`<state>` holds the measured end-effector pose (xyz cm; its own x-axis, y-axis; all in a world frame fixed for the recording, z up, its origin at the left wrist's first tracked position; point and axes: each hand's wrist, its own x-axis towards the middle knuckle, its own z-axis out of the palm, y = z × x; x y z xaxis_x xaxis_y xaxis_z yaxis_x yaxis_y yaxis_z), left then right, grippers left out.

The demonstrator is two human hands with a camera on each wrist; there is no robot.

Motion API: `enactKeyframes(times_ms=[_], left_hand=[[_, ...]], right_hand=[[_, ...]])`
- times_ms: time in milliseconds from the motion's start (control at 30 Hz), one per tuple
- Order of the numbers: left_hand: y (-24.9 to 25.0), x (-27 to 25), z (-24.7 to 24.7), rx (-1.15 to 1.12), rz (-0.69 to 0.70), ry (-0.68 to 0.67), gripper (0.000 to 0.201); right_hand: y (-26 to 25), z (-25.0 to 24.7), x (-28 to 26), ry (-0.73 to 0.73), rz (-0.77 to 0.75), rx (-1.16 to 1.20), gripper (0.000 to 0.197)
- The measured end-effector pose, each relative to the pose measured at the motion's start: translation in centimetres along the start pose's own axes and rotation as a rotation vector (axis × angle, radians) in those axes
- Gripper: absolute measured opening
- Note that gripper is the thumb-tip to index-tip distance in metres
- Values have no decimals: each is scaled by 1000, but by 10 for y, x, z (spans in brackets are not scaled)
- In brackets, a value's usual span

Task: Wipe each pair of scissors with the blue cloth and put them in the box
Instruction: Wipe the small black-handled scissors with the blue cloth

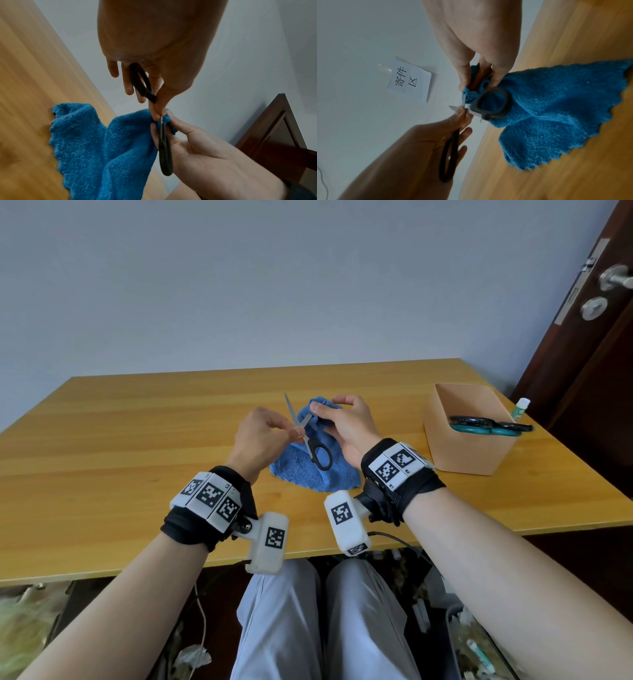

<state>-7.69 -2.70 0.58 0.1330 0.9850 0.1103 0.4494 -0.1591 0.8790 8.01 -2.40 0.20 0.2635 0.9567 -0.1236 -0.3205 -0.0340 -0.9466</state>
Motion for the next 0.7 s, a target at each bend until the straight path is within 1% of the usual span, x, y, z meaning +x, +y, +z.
enactKeyframes(times_ms=[100, 233, 367, 433, 533, 600, 633, 667, 700], left_hand=[[-2, 0, 0, -9, -10, 5, 31], [2, -1, 0, -8, -19, 14, 35], [4, -1, 0, -16, -23, 12, 33], [5, -2, 1, -4, -17, 13, 36], [7, -4, -1, 27, -8, -1, 39], [3, -1, -6, 77, -1, -10, 34], [0, 1, -9, 127, 7, -19, 30], [-2, 4, -13, 190, 22, -21, 27], [-4, 6, -16, 252, 32, -18, 25]], right_hand=[[-1, 1, -2, -89, 25, -37, 53], [-2, -2, 0, -30, 9, -4, 54], [-1, -2, -1, -64, 6, -15, 51], [-2, -4, 2, -15, -17, 6, 48], [1, -4, 10, 117, -53, 19, 40], [1, -7, 16, 231, -110, 9, 32], [-1, -8, 16, 262, -148, 5, 29], [-4, -10, 16, 262, -188, -3, 25], [-7, -11, 15, 230, -231, -22, 22]])
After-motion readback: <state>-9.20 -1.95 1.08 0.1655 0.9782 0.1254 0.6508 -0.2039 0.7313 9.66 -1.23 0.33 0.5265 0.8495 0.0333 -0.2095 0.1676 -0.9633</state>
